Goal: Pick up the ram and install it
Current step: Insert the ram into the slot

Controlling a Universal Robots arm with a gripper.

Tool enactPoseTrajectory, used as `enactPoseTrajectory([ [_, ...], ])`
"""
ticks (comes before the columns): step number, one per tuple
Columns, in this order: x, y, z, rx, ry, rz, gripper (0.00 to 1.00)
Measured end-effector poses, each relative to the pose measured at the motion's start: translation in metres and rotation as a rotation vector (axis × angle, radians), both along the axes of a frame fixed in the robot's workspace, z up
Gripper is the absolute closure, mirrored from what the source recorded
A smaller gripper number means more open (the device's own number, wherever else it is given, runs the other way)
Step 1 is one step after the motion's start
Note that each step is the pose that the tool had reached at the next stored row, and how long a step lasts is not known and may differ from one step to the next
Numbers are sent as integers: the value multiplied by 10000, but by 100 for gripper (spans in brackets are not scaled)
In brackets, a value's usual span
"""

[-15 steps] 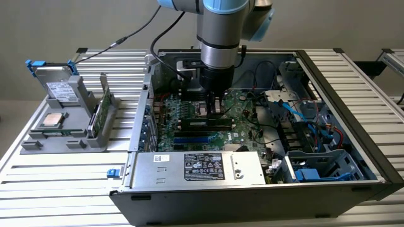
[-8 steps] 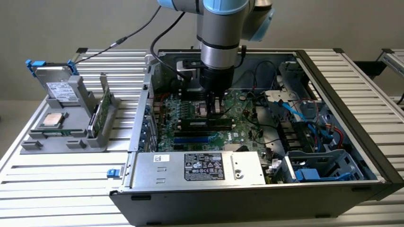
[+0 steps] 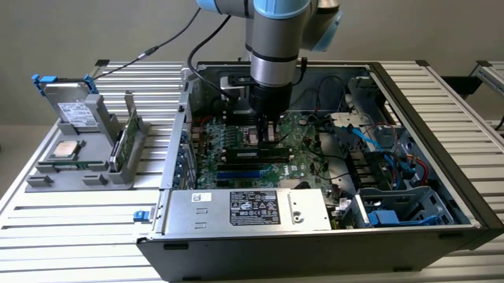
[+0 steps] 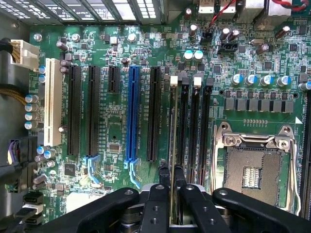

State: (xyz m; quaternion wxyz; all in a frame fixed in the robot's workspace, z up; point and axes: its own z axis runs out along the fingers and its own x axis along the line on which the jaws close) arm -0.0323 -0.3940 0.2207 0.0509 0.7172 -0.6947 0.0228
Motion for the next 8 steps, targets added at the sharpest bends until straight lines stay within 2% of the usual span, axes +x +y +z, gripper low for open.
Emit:
enactPoseTrajectory([
  [8, 0, 1, -8, 0, 0, -129, 86],
])
